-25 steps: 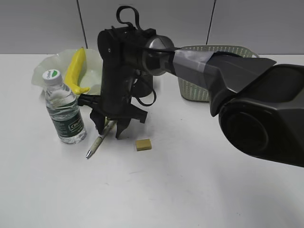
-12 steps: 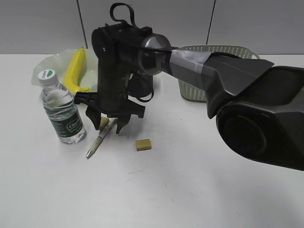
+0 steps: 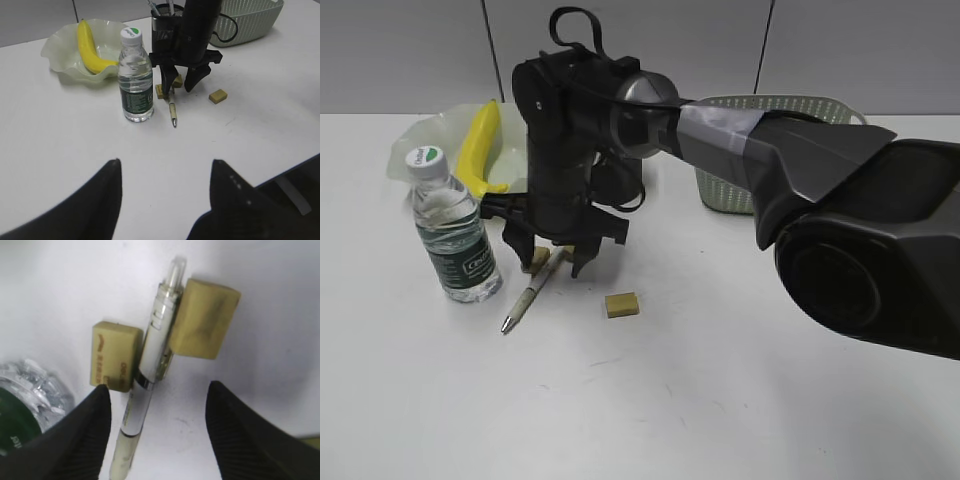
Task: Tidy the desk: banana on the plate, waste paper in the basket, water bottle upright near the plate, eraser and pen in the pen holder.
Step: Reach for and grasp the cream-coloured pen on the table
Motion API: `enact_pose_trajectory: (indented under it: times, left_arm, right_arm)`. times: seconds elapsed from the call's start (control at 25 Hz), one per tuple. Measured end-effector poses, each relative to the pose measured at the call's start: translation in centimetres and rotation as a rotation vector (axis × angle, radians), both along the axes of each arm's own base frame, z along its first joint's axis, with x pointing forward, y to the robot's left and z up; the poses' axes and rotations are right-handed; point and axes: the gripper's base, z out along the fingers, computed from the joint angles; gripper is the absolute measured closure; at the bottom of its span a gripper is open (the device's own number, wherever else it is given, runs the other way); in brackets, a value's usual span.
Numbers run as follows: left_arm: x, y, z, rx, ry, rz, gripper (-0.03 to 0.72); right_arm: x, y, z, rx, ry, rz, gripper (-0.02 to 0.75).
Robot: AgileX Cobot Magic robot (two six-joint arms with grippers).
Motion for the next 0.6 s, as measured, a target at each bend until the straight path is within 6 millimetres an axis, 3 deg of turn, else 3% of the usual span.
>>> enact_pose_trajectory:
  times: [0.6]
  left_arm:
    - [0.0, 0.01, 0.0, 0.001, 0.0, 0.001, 0.268]
  right_arm:
    - [0.01, -0.14, -0.95, -0.027, 0.008, 0.004, 0.288]
